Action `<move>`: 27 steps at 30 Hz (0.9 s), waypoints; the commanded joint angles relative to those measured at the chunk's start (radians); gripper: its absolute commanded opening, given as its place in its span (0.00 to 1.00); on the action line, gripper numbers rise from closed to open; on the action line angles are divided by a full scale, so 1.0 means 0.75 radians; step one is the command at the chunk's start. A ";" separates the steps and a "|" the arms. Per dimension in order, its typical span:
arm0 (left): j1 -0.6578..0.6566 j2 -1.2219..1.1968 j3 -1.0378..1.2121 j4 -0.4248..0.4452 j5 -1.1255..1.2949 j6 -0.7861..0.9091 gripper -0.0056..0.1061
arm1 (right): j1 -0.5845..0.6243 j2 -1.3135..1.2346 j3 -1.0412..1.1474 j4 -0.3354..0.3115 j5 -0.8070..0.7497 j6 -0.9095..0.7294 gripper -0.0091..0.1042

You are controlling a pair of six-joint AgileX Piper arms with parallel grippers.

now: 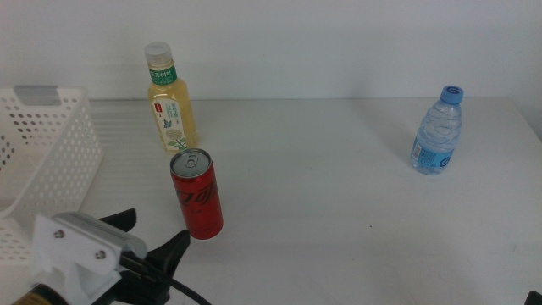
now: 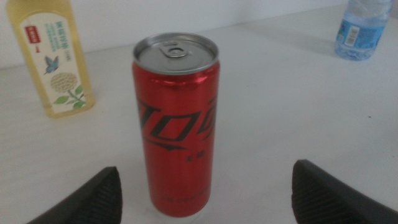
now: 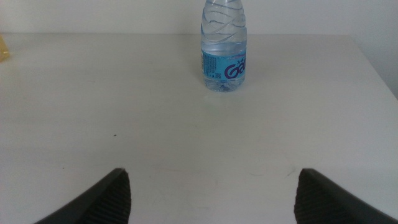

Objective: Use arms to grab the bottles and put them into the dustbin to the left of the table.

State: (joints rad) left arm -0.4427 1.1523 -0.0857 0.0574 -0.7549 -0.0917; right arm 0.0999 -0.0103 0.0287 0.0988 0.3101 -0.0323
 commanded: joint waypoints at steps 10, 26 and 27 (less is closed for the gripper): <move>-0.003 0.402 -0.045 0.030 -0.629 -0.019 0.86 | -0.006 -0.035 -0.012 -0.005 -0.099 -0.013 0.70; -0.003 0.713 -0.198 -0.016 -0.748 -0.053 0.86 | -0.006 -0.035 -0.012 -0.005 -0.099 -0.013 0.70; -0.003 0.718 -0.199 -0.021 -0.748 -0.053 0.86 | -0.006 -0.035 -0.012 -0.005 -0.099 -0.013 0.70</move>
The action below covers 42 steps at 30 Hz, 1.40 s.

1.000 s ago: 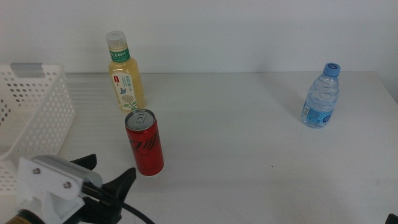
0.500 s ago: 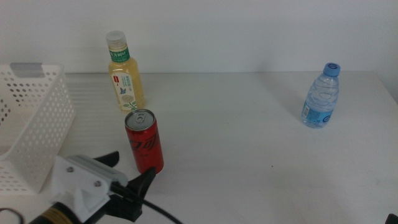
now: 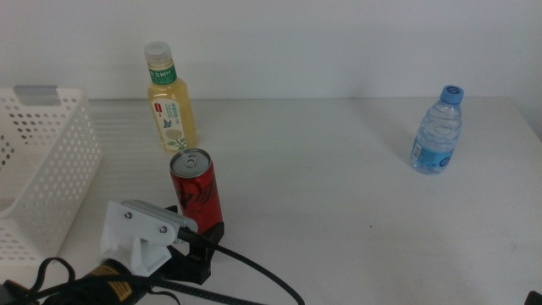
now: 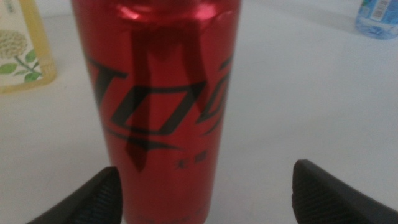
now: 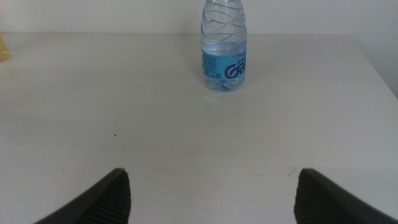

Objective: Use arms to grab the bottles and put them into the dustbin to the left of the table.

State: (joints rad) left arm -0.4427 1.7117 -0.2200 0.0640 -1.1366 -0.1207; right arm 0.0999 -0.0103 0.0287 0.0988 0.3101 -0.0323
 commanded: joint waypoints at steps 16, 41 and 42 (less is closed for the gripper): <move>0.149 0.089 -0.205 0.158 -0.240 -0.056 0.86 | -0.006 -0.035 -0.012 -0.005 -0.099 -0.013 0.70; 0.149 0.141 -0.331 0.201 -0.192 -0.224 0.01 | -0.006 -0.035 -0.012 -0.005 -0.099 -0.013 0.70; 0.149 0.112 -0.320 0.199 -0.190 -0.243 0.01 | -0.006 -0.035 -0.012 -0.005 -0.099 -0.013 0.70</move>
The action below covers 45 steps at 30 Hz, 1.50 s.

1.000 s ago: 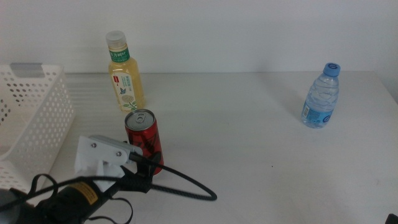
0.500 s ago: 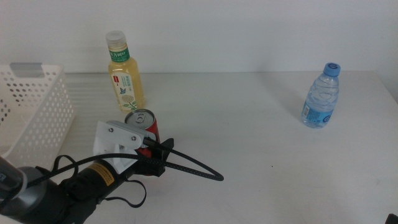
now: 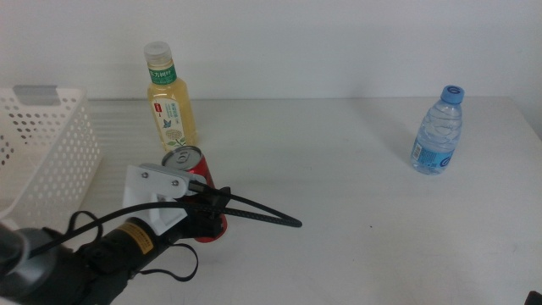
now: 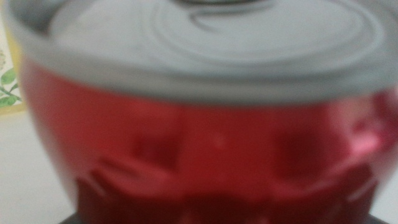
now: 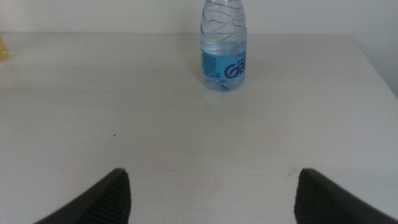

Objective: Use arms to grab the bottles and put them into the dustbin to the left of the table.

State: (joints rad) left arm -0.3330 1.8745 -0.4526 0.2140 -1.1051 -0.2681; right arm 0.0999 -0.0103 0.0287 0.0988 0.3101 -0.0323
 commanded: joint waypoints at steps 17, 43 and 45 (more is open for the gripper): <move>0.276 -0.941 -0.142 0.726 0.914 -0.761 0.01 | -0.006 -0.035 -0.012 -0.005 -0.099 -0.013 0.70; 0.276 -1.051 -0.510 0.172 1.624 -0.134 0.01 | -0.006 -0.035 -0.012 -0.005 -0.099 -0.013 0.70; 0.276 -1.046 -0.580 -0.051 1.750 0.163 0.01 | -0.006 -0.035 -0.012 -0.005 -0.099 -0.013 0.70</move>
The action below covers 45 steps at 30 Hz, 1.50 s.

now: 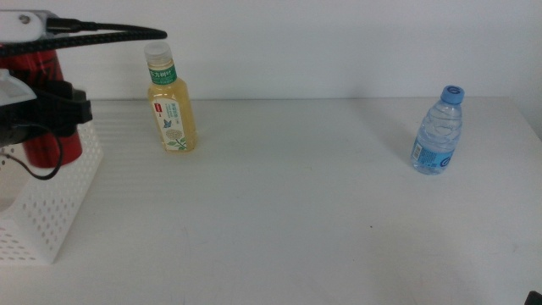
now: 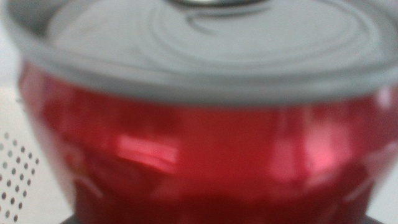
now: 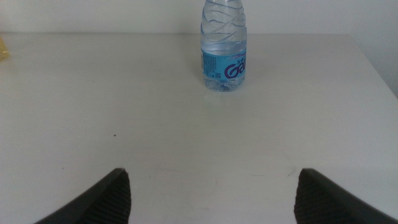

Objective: Use arms to grab the bottles and put them into the dustbin to the left of the table.

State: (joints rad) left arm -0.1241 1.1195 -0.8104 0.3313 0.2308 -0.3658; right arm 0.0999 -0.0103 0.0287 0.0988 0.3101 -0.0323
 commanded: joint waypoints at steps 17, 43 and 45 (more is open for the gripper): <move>0.477 0.331 -0.794 -0.635 0.726 0.854 0.01 | -0.006 -0.035 -0.012 -0.005 -0.099 -0.013 0.70; 0.635 0.979 -1.089 -0.719 1.060 1.047 0.01 | -0.006 -0.035 -0.012 -0.005 -0.099 -0.013 0.70; 0.635 1.005 -1.089 -0.712 1.050 1.047 0.01 | -0.006 -0.035 -0.012 -0.005 -0.099 -0.013 0.70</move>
State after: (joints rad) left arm 0.3527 1.9231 -1.5857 -0.1864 1.0590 0.4170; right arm 0.0999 -0.0103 0.0287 0.0988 0.3101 -0.0323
